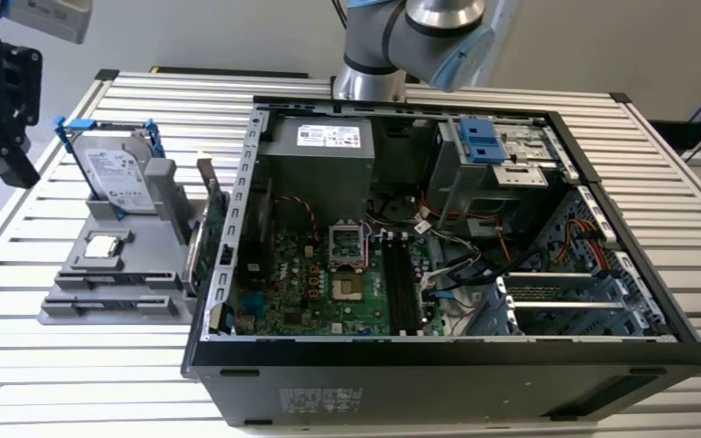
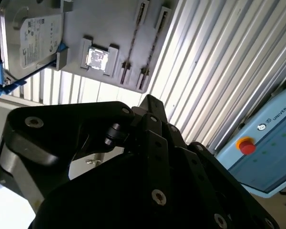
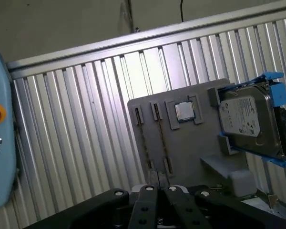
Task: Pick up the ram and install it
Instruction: 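Pick up the ram and move it above insertion slot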
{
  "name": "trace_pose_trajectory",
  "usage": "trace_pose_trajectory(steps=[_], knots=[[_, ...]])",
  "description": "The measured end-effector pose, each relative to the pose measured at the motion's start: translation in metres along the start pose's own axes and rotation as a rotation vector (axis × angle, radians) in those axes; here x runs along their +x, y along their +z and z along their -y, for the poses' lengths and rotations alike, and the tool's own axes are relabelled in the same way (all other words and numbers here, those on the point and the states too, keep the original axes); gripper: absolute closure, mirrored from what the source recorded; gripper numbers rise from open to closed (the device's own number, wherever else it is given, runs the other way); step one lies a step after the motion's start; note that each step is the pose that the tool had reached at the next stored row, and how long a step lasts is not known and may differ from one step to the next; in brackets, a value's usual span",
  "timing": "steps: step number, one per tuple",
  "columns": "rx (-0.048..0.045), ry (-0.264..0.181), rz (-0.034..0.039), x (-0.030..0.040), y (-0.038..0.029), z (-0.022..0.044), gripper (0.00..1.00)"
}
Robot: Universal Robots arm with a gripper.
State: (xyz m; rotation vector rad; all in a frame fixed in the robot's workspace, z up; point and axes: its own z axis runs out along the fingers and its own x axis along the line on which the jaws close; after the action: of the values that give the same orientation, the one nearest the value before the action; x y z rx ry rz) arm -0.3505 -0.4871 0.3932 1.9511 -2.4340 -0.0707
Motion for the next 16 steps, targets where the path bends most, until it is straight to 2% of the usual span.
trace_pose_trajectory(steps=[16], knots=[[-0.0025,-0.215,-0.0105,0.0,0.0,0.0,1.0]])
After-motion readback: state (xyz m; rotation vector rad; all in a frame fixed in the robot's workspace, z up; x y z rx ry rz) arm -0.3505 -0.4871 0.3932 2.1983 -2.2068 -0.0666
